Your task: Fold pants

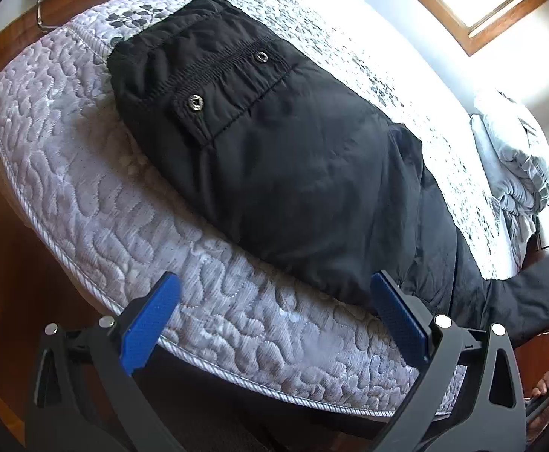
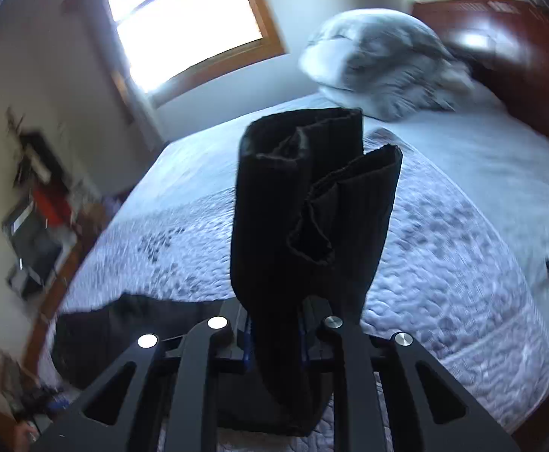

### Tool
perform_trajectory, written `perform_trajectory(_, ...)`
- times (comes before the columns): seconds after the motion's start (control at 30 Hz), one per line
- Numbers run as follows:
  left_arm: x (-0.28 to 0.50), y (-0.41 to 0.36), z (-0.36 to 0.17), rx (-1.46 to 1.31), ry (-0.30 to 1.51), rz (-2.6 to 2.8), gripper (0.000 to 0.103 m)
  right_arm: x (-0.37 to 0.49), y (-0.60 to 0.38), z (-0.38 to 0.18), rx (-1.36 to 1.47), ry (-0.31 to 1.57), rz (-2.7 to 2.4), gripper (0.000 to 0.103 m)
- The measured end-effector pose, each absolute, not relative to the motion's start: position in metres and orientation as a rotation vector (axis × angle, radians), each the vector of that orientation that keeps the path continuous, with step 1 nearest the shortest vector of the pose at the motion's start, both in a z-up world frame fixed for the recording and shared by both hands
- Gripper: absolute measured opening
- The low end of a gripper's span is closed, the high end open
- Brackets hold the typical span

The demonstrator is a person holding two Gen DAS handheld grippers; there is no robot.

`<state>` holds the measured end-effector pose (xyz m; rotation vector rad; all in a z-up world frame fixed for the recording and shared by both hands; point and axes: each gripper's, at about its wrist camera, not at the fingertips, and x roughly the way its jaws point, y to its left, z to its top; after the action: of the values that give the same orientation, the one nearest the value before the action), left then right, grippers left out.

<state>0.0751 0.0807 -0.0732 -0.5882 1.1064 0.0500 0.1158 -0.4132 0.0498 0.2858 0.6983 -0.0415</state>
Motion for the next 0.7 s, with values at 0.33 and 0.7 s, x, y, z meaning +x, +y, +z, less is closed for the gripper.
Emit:
perform_trajectory(0.33, 0.065, 0.102, -0.075, -0.654, 1.090, 0.083, 0.100, 0.154, -0.267, -0.031, -0.028, 0.924, 0.177, 0.017)
perform_trajectory(0.7, 0.055, 0.123, -0.085, -0.713, 1.096, 0.125, 0.100, 0.144, -0.225, -0.088, -0.188, 1.006, 0.210, 0.017)
